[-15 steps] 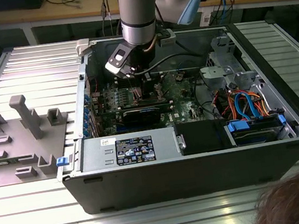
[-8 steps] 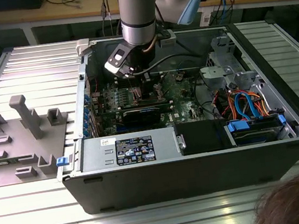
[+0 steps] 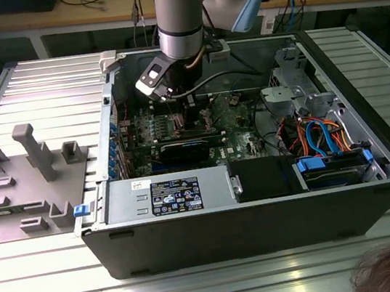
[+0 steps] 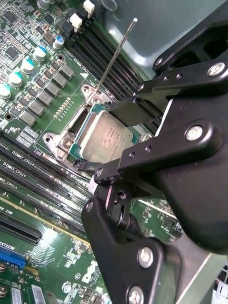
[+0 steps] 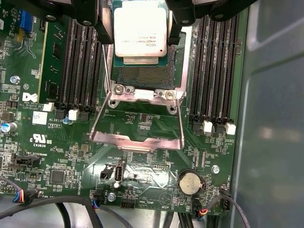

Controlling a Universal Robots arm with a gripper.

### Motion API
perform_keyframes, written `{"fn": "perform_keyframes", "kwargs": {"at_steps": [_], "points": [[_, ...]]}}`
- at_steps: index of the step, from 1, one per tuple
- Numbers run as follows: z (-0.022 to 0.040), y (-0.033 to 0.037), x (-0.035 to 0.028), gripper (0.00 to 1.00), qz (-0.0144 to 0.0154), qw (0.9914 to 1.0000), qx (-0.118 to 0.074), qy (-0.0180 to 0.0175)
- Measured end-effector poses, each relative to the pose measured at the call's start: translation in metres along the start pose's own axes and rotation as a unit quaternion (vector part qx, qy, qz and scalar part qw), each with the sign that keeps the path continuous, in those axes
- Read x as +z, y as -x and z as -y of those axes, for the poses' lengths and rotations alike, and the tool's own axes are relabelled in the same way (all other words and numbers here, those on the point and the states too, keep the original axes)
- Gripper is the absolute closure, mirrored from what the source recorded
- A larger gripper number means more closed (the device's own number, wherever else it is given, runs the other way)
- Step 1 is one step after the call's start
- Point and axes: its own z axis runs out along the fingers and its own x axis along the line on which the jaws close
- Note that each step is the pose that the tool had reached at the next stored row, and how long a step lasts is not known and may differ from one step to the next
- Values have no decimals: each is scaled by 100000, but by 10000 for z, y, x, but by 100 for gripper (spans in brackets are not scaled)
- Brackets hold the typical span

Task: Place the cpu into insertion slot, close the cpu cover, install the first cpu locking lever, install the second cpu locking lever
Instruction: 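Place the cpu into insertion slot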

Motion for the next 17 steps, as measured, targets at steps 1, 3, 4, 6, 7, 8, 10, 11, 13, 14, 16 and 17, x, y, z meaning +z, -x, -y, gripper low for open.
{"fn": "perform_keyframes", "kwargs": {"at_steps": [1, 3, 4, 6, 7, 8, 10, 11, 13, 14, 16, 17], "points": [[0, 0, 1, 46, 2, 100000, 149, 2], [0, 0, 3, 46, 4, 99998, 590, 8], [0, 0, 4, 46, 2, 99996, 882, 11], [0, 0, 7, 46, 2, 99991, 1367, 15], [0, 0, 8, 46, 4, 99987, 1584, 14], [0, 0, 9, 46, 6, 99985, 1748, 17], [0, 0, 10, 46, 5, 99979, 2037, 19], [0, 0, 11, 46, 6, 99976, 2176, 21], [0, 0, 13, 46, 6, 99969, 2500, 23], [0, 0, 14, 46, 8, 99962, 2774, 24], [0, 0, 17, 46, 7, 99932, 3678, 34], [0, 0, 19, 46, 8, 99918, 4047, 38]]}}
